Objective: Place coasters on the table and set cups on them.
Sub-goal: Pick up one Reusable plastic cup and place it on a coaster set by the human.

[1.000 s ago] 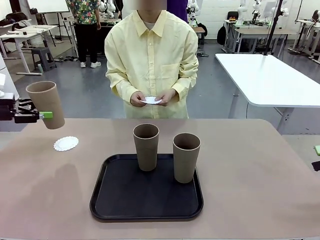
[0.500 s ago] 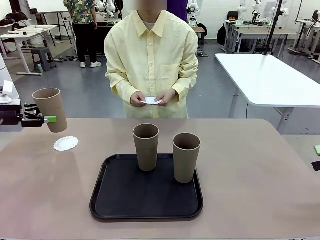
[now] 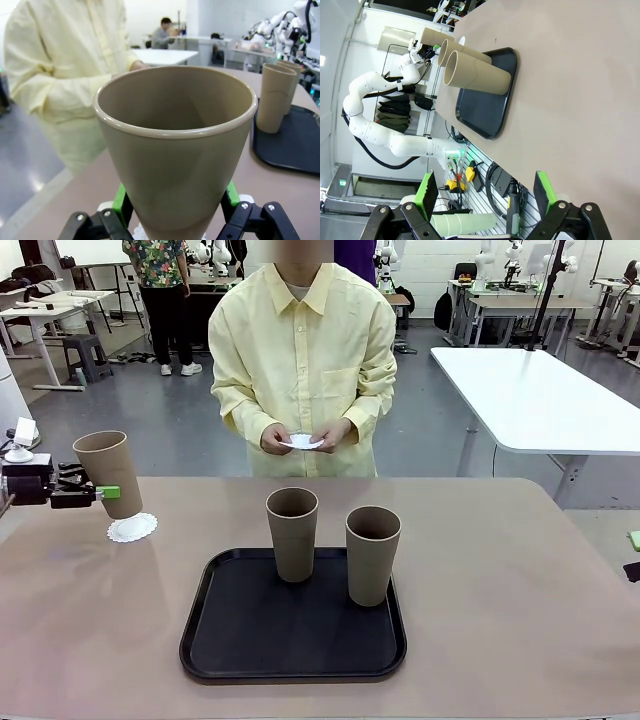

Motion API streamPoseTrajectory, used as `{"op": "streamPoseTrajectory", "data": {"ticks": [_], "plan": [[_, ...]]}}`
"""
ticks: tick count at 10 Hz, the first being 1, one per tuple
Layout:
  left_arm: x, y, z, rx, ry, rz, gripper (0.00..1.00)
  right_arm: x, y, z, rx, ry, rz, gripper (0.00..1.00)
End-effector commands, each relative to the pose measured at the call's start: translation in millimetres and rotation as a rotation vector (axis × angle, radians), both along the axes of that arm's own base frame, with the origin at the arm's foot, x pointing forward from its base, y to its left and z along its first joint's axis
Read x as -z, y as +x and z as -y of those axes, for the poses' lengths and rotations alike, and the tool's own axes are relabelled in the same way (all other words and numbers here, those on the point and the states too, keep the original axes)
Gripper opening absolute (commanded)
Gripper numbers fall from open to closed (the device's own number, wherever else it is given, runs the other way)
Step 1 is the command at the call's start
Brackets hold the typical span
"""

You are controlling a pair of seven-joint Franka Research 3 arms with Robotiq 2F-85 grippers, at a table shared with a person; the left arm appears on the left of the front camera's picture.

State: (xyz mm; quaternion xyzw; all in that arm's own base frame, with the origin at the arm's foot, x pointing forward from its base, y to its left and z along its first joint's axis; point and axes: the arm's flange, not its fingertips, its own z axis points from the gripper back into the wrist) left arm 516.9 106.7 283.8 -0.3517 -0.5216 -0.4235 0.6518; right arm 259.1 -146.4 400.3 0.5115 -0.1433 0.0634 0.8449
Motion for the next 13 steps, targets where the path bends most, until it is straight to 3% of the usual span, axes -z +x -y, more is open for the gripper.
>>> {"op": "streamPoseTrajectory", "data": {"ticks": [1, 13], "plan": [[6, -4, 1, 0.031, 0.008, 0.036, 0.85, 1, 0, 1, -0.004, 0.007, 0.005, 1.00], [38, 7, 1, 0.067, 0.039, -0.003, 0.85, 1, 0, 1, -0.004, 0.007, 0.005, 1.00]]}}
